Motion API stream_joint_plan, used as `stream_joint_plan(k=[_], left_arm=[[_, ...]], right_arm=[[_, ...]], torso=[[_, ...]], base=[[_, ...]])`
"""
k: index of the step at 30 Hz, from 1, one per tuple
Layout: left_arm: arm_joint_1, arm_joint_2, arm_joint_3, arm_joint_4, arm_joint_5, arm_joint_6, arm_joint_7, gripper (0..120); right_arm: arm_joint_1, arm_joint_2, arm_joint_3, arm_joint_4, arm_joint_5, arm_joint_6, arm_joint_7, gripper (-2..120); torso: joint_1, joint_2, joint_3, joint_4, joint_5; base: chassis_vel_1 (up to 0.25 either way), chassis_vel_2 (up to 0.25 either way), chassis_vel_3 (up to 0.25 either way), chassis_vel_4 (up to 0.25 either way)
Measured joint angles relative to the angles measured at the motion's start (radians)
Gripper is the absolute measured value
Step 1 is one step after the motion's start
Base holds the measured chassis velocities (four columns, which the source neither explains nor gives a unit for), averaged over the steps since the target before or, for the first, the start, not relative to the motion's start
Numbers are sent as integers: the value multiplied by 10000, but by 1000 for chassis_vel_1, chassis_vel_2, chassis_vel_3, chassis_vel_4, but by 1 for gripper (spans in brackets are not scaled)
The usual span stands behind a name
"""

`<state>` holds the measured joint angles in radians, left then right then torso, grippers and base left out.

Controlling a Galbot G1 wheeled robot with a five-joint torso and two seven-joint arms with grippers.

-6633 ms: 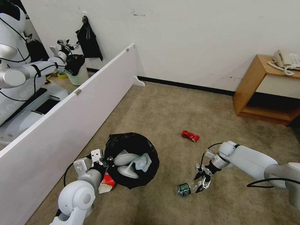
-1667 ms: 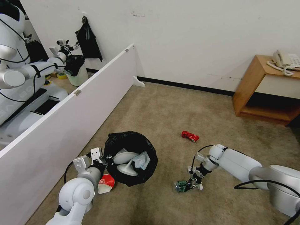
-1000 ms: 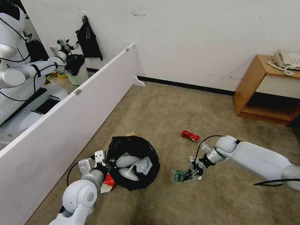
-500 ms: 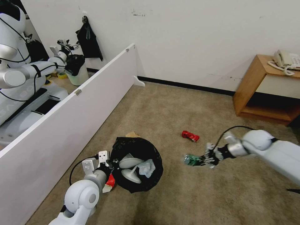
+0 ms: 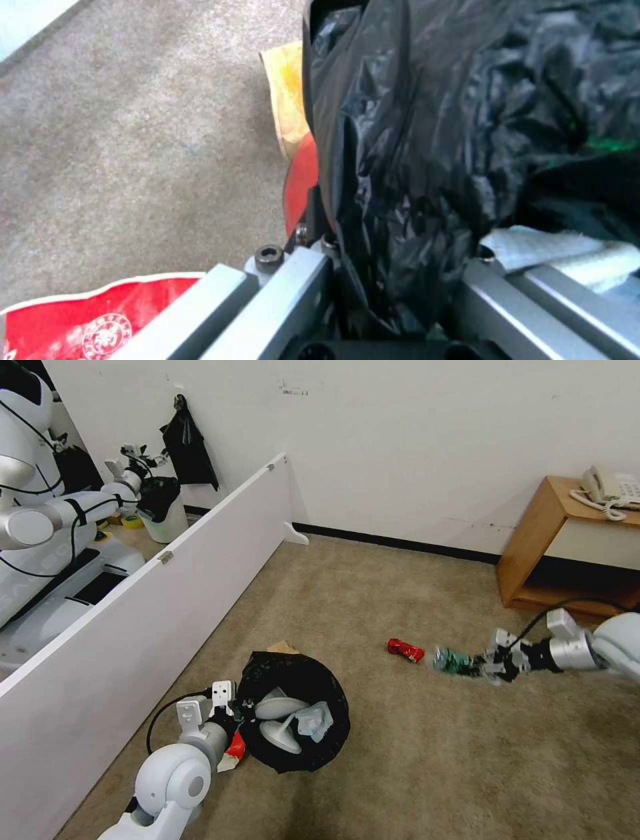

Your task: Pick up the trash bin, then pick up the garbage from the floor and place it into the trash bin.

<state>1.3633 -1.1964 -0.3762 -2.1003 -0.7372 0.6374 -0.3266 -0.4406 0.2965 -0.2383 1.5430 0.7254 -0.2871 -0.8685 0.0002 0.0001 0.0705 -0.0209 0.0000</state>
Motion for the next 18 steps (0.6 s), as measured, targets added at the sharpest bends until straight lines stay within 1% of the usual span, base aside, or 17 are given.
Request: stream_joint_plan(k=[2,3,5,6,7,8,11,12,15,18], left_arm=[[41,-46,-10,-1,14,0,0,0],[41,-46,-10,-1,14,0,0,0],[94,-96,-20,-3,63,2,0,0],[94,-96,-20,-3,63,2,0,0],[99,-130,-6,-6,91,1,-1,0],[99,-130,-6,-6,91,1,-1,0],[89,-191,35,-6,115,2,1,0],[89,-191,35,-6,115,2,1,0],[71,-207,34,19,120,1,2,0],[71,-209,33,40,119,1,5,0]], right_arm=[[44,0,361,432,562,-99,509,21],[44,0,361,432,562,-99,509,21],[76,20,736,966,1198,-188,1092,21],[76,20,736,966,1198,-188,1092,21],[114,42,866,1265,1489,-219,1350,21],[114,42,866,1265,1489,-219,1350,21],[220,120,1040,2113,2177,-229,2043,21],[220,120,1040,2113,2177,-229,2043,21],[287,303,1127,2952,2848,-194,2825,21],[314,398,1127,3207,3080,-109,3099,21]], torso=[[0,0,0,-5,0],[0,0,0,-5,0],[0,0,0,-2,-1],[0,0,0,-2,-1],[0,0,0,-2,-1],[0,0,0,-2,-1],[0,0,0,-4,-1],[0,0,0,-4,-1],[0,0,1,-3,-3],[0,0,1,-2,-3]], base=[[0,0,0,0],[0,0,0,0],[0,0,0,0],[0,0,0,0],[0,0,0,0],[0,0,0,0],[0,0,0,0],[0,0,0,0],[0,0,0,0],[0,0,0,0]])
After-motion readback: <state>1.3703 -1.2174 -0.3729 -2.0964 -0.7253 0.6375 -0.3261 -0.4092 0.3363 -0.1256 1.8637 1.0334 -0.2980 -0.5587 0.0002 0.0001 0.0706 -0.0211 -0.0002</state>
